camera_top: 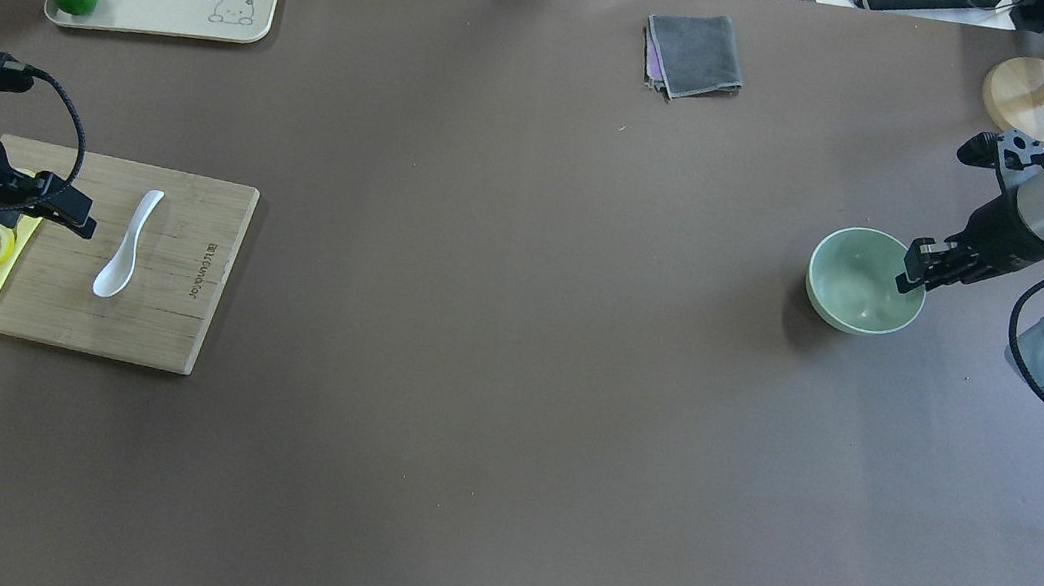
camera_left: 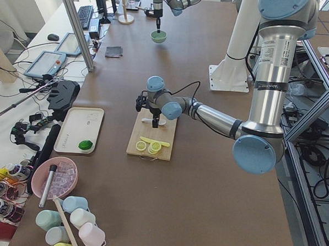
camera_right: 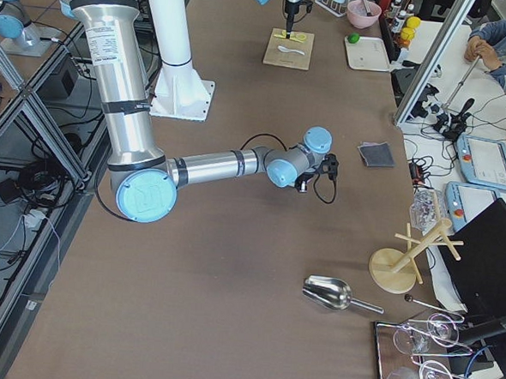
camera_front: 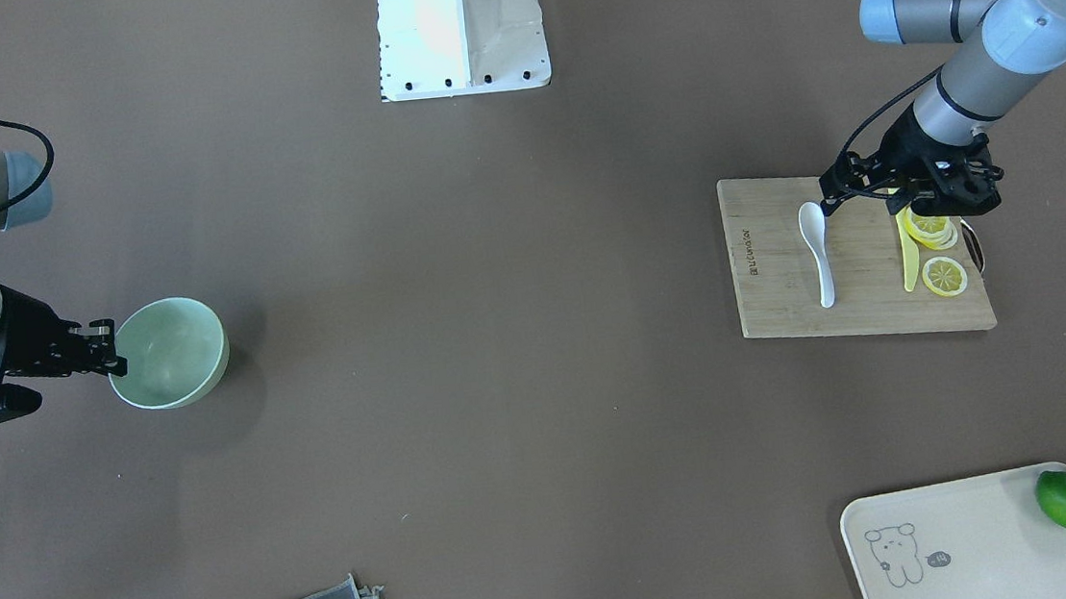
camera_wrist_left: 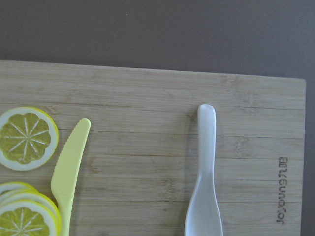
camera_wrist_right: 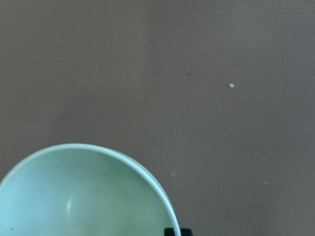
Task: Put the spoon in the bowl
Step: 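Grasp the white spoon with the left gripper while the right gripper drags the bowl closer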
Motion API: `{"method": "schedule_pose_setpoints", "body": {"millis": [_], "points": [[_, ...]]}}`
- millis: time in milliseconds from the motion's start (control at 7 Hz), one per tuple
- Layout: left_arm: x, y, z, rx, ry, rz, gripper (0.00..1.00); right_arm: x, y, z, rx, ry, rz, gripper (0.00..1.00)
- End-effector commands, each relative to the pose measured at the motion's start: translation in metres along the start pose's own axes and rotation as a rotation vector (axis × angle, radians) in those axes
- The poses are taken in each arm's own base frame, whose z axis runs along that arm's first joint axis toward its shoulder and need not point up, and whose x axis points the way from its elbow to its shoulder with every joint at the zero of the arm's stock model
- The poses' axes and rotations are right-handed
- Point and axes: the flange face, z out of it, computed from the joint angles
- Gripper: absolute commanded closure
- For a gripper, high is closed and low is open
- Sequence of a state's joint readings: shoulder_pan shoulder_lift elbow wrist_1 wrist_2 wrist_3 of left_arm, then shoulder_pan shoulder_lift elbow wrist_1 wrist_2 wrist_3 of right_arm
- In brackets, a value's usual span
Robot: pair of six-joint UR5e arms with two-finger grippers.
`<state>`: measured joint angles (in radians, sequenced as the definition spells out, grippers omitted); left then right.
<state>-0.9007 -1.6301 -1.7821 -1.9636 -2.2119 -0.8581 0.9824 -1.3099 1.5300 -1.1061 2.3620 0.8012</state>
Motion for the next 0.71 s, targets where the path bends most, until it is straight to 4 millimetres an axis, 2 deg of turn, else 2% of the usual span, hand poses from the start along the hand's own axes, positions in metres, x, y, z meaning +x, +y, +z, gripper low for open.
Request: {"method": "schedule_pose_setpoints", "body": {"millis": [0, 143, 286, 429, 571], "points": [[0.012, -0.019, 0.014, 0.009, -0.013, 0.007, 0.07, -0.107, 0.0, 0.006, 0.006, -0.068, 0.118, 1.0], [0.018, -0.031, 0.021, 0.013, -0.018, 0.008, 0.08, -0.171, 0.02, 0.025, 0.025, -0.079, 0.155, 1.0], [0.026, -0.044, 0.025, 0.03, -0.029, 0.013, 0.1, -0.221, 0.033, 0.039, 0.039, -0.095, 0.191, 1.0], [0.035, -0.042, 0.031, 0.021, -0.025, 0.022, 0.17, -0.257, 0.048, 0.048, 0.03, -0.117, 0.21, 1.0], [0.041, -0.036, 0.038, 0.011, -0.028, 0.035, 0.29, -0.28, 0.065, 0.063, 0.055, -0.112, 0.221, 1.0]]}}
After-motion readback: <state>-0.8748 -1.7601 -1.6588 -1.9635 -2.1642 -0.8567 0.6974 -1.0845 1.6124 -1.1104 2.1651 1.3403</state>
